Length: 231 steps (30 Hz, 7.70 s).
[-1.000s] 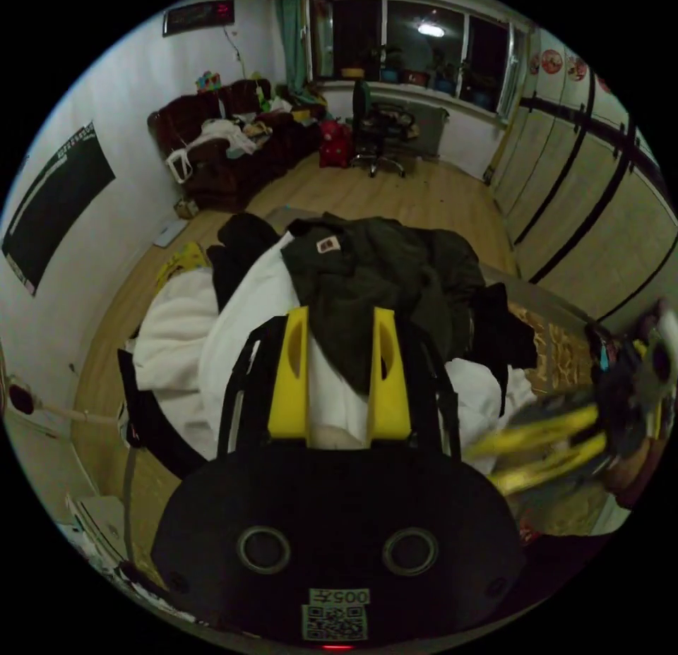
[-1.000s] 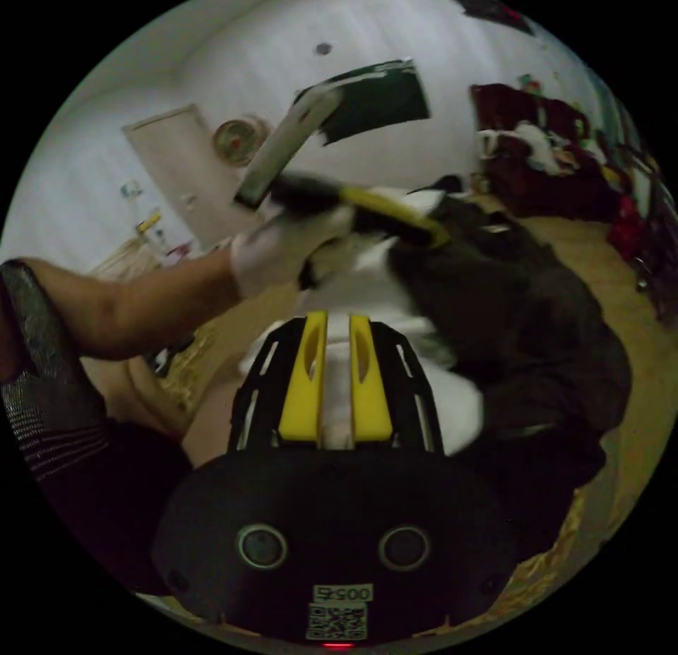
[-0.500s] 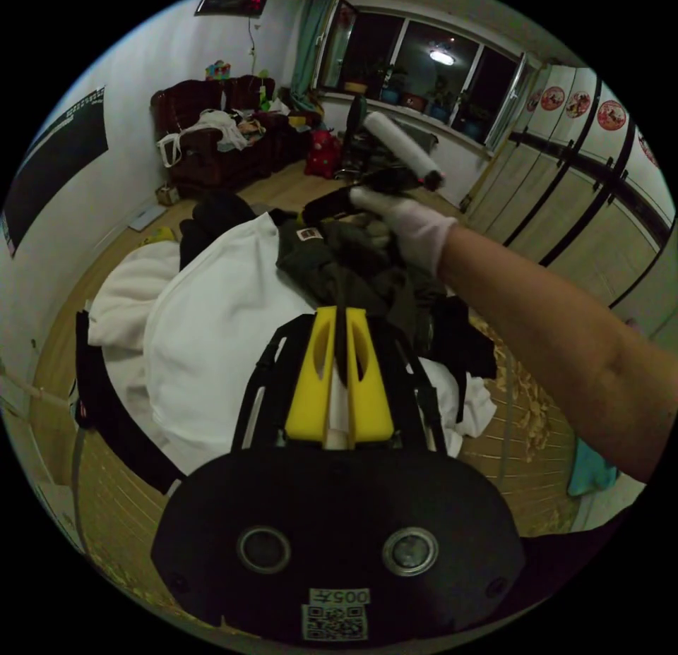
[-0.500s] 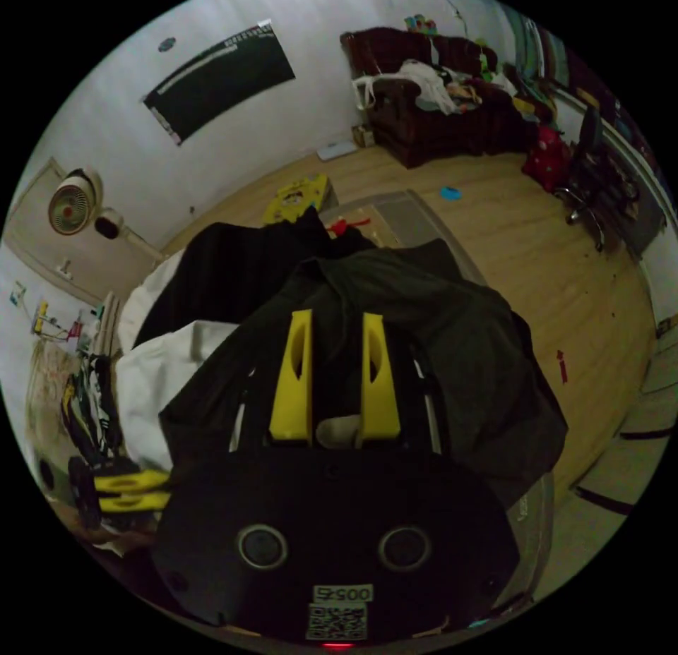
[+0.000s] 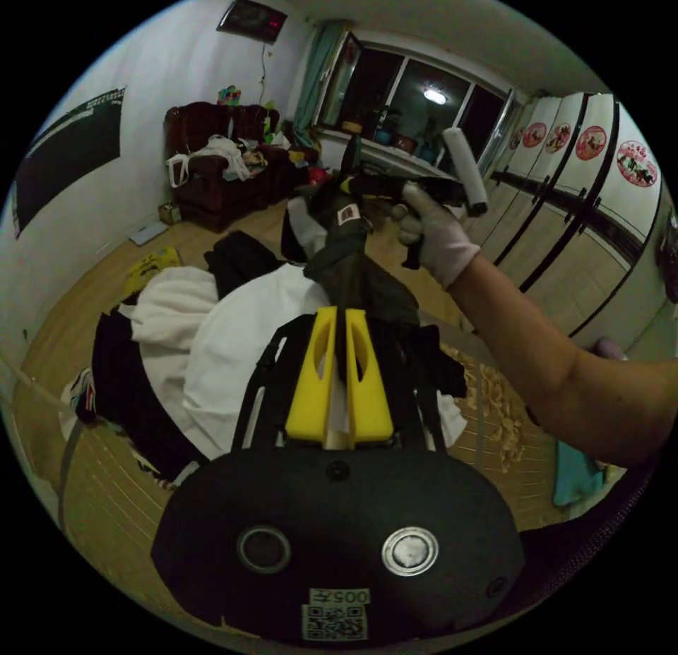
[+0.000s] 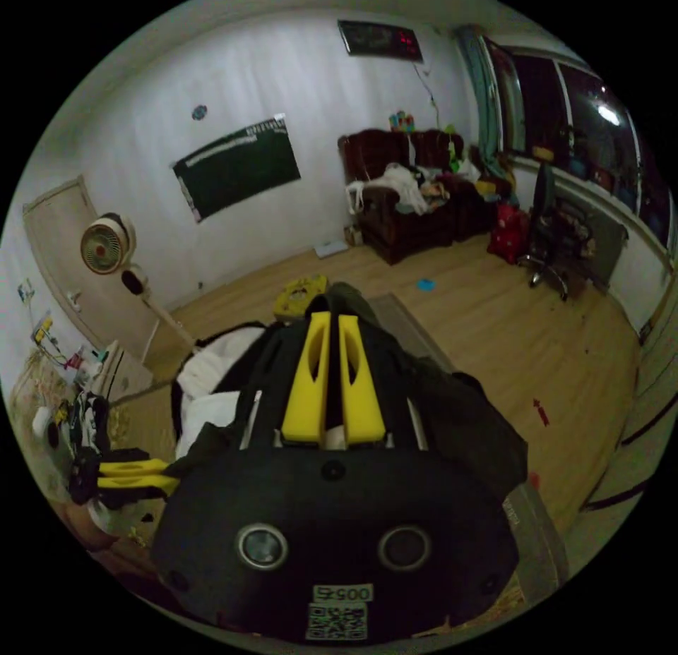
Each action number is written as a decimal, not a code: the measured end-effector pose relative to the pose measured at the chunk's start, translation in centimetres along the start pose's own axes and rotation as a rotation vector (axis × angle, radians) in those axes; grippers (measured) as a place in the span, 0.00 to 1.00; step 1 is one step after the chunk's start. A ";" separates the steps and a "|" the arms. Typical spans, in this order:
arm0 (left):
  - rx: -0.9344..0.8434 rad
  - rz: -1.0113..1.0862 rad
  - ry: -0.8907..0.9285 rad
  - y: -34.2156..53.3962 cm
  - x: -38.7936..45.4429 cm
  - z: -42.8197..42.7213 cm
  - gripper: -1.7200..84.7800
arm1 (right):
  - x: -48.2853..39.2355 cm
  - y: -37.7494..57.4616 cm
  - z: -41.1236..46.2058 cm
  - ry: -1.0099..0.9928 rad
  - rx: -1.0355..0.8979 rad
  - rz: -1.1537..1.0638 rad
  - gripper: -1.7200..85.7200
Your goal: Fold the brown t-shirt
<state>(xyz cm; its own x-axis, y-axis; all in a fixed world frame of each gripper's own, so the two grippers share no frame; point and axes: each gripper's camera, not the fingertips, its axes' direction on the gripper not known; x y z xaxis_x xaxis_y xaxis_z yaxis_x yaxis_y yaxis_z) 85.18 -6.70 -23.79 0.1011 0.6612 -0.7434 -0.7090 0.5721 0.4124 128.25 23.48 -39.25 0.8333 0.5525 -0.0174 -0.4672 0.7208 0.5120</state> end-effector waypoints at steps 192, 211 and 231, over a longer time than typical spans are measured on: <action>-0.782 -0.309 -0.048 85.0 -41.0 -52.6 0.08 | -84.5 42.3 38.1 -0.375 -1.043 -1.232 0.00; -0.222 -0.435 -0.191 87.3 -32.7 -83.5 0.03 | -71.8 17.6 13.8 -0.913 -0.389 -0.561 0.00; 0.358 -0.495 -0.685 73.1 -45.0 -108.7 0.02 | -88.5 -2.4 19.3 -0.868 -0.103 -0.503 0.00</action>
<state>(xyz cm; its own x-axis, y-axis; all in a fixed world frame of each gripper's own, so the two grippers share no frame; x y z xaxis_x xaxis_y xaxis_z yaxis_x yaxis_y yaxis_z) -47.06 -47.40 -17.46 0.8081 0.3783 -0.4514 -0.2273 0.9074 0.3535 61.36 -35.20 -22.40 0.8487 -0.2921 0.4409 0.0091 0.8417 0.5399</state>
